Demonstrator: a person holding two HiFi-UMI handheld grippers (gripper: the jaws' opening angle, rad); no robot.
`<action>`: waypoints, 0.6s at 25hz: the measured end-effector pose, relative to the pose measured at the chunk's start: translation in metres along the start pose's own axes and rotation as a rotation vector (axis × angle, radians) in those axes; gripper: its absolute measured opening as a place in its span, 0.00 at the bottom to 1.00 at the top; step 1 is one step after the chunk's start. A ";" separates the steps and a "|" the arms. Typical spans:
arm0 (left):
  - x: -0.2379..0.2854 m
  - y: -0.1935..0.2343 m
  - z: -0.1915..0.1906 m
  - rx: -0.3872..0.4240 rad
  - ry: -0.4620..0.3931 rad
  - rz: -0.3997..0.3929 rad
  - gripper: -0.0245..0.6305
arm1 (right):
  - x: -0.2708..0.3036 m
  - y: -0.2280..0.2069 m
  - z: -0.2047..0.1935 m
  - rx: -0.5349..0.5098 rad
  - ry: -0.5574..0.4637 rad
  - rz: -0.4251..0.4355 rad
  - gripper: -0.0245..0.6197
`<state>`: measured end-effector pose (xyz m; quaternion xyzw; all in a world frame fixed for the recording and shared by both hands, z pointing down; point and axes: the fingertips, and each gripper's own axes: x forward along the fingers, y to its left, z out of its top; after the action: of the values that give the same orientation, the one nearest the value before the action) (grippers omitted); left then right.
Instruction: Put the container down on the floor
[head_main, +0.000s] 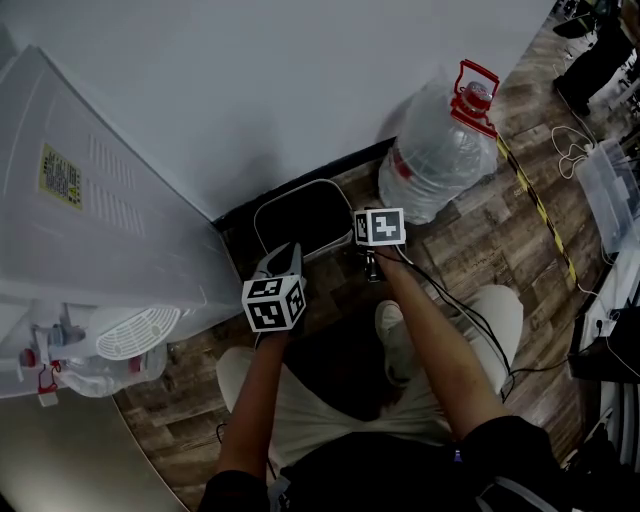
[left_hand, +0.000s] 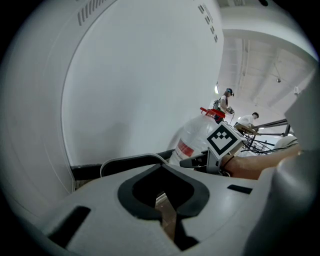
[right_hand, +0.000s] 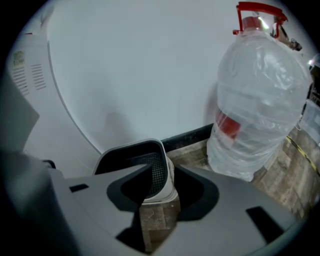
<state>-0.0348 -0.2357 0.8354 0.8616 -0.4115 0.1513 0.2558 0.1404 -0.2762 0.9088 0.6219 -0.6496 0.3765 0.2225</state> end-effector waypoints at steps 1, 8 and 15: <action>-0.002 0.001 0.003 0.001 -0.003 0.004 0.06 | -0.003 0.004 0.002 -0.010 -0.005 0.005 0.27; -0.018 0.001 0.034 0.016 -0.028 0.025 0.06 | -0.032 0.038 0.035 -0.090 -0.082 0.061 0.21; -0.039 -0.003 0.073 0.027 -0.109 0.036 0.06 | -0.082 0.088 0.079 -0.178 -0.214 0.182 0.15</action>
<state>-0.0528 -0.2510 0.7557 0.8643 -0.4382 0.1146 0.2185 0.0787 -0.2894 0.7791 0.5750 -0.7541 0.2673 0.1713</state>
